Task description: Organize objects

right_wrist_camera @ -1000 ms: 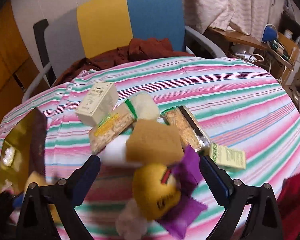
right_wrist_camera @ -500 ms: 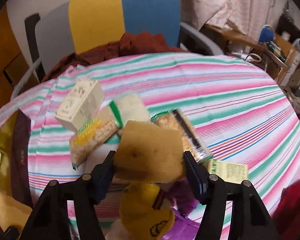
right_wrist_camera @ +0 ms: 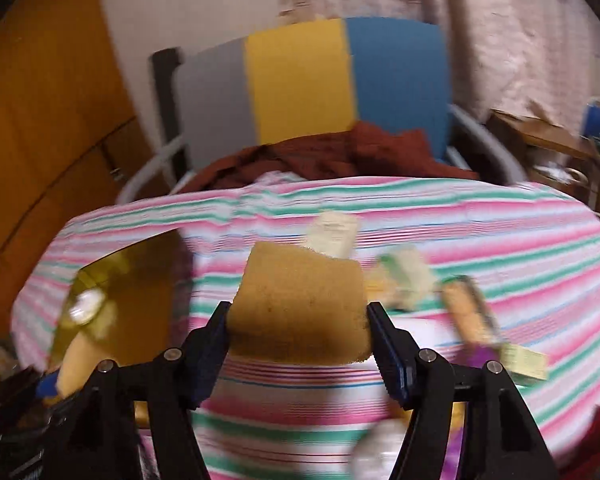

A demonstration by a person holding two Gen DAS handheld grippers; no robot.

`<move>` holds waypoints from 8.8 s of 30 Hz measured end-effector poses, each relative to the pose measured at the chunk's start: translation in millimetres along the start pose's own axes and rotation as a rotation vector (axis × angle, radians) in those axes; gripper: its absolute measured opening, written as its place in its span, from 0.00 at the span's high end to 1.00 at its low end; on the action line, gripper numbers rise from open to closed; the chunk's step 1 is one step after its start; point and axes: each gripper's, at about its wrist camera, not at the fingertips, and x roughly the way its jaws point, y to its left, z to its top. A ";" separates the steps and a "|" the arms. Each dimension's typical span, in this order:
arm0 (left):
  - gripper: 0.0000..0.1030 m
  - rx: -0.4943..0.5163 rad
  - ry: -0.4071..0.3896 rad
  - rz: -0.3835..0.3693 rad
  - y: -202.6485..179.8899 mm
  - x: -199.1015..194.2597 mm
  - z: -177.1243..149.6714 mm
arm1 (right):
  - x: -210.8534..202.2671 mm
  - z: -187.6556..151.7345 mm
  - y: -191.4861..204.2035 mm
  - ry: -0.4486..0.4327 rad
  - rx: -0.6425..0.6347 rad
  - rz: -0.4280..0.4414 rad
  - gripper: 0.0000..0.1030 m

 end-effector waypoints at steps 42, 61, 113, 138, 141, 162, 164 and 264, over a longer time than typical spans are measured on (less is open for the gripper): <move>0.52 -0.205 -0.045 0.393 113.5 -55.8 -27.5 | 29.3 -39.4 171.0 0.075 -0.231 0.214 0.13; 0.52 -0.085 -0.003 0.319 68.4 -39.5 -24.3 | 13.9 -54.4 83.6 0.053 -0.125 0.088 0.10; 0.29 0.263 0.332 0.016 -111.2 259.9 118.0 | 7.7 -6.6 -144.7 -0.023 0.350 -0.023 0.06; 0.50 0.103 0.099 -0.023 -48.4 109.5 95.5 | 67.4 1.0 -115.0 0.159 0.326 0.005 0.08; 0.50 0.074 0.088 -0.027 -36.6 92.1 88.8 | 88.7 3.6 -114.8 0.204 0.358 -0.003 0.13; 0.50 -0.235 0.037 0.099 83.8 -9.9 17.4 | 63.1 24.0 -22.0 0.098 0.093 -0.001 0.92; 0.50 -0.258 0.030 0.120 95.6 -18.6 11.7 | 54.1 27.9 -6.1 0.077 0.057 0.011 0.92; 0.36 -0.045 -0.006 0.429 55.7 -41.6 -46.5 | 8.3 -78.7 110.8 0.012 -0.218 0.074 0.13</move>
